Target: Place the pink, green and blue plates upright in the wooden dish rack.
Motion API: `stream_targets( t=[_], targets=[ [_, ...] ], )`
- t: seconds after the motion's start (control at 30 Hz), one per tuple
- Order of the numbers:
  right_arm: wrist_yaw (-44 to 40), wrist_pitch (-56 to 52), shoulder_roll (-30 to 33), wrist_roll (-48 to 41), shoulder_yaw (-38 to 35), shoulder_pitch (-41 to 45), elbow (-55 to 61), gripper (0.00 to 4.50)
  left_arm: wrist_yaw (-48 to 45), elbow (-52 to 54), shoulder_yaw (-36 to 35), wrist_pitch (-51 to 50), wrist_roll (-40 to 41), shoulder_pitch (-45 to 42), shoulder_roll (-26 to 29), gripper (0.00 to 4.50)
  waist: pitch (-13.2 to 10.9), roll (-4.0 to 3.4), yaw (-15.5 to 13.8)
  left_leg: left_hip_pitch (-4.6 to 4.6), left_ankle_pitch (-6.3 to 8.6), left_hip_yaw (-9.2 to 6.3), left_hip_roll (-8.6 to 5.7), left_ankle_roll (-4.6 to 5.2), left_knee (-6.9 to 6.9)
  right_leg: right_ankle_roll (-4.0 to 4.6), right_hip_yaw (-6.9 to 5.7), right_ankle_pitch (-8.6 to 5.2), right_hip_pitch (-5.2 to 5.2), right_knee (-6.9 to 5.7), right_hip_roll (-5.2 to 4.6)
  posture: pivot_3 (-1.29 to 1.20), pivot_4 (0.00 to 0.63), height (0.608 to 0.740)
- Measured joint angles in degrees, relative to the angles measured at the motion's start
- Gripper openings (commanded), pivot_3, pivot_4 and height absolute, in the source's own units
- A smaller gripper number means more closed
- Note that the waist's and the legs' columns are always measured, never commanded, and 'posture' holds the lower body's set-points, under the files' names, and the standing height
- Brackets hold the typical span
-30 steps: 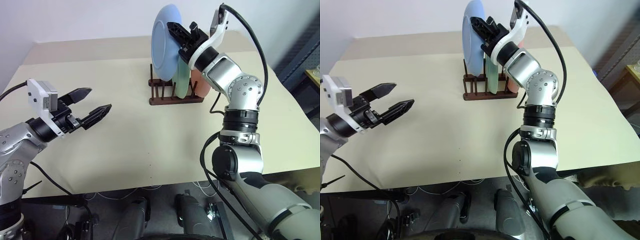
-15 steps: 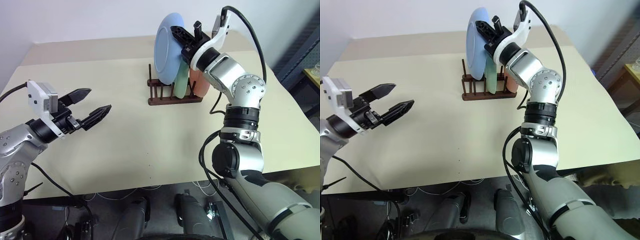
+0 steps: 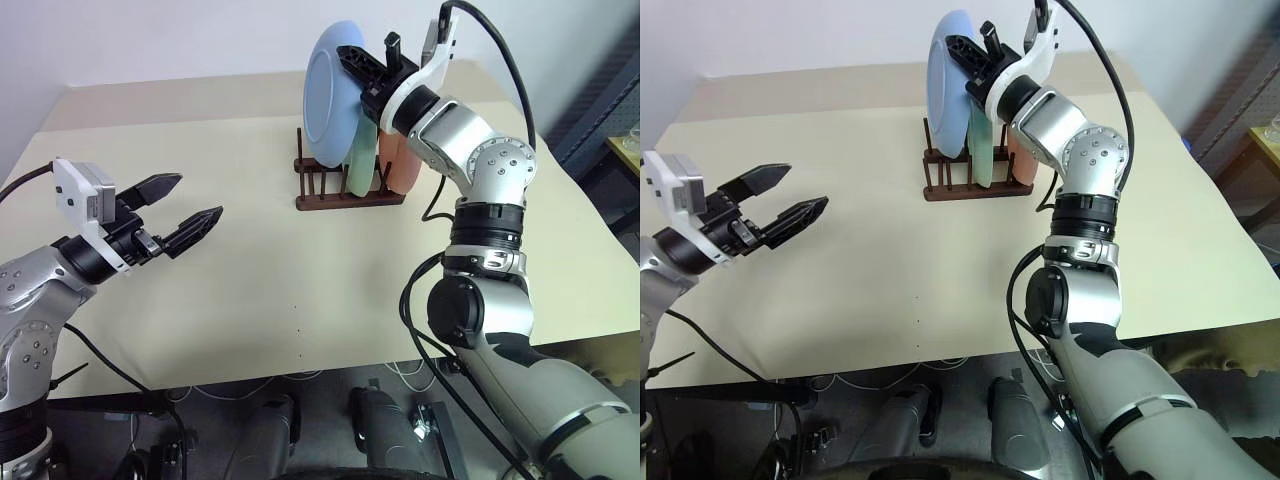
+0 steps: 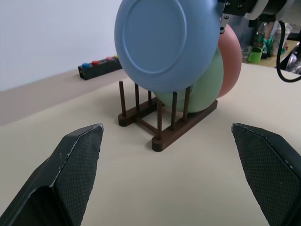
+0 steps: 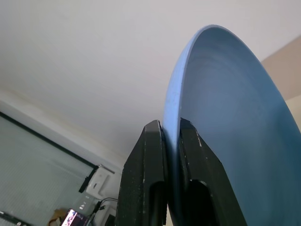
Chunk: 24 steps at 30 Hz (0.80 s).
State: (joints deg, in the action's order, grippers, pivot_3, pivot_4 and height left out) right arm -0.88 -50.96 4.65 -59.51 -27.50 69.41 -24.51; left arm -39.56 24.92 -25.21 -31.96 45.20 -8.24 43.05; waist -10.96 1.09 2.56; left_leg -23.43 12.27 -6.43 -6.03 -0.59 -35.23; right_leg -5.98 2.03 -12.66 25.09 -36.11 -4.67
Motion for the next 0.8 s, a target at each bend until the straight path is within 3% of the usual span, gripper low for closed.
stream_targets(
  t=[0.8],
  targets=[
    [2.23,1.82,-1.35,-0.31,-1.04,0.76,0.01,0.0,-0.24,-0.04,0.26,0.0,-0.06,-0.42,-0.3,4.48,0.0,0.0,-0.02,-0.01,0.0,0.0,0.0,0.0,0.0,0.0,0.0,0.0,0.0,0.0,0.0,0.0,0.15,0.74]
  ],
)
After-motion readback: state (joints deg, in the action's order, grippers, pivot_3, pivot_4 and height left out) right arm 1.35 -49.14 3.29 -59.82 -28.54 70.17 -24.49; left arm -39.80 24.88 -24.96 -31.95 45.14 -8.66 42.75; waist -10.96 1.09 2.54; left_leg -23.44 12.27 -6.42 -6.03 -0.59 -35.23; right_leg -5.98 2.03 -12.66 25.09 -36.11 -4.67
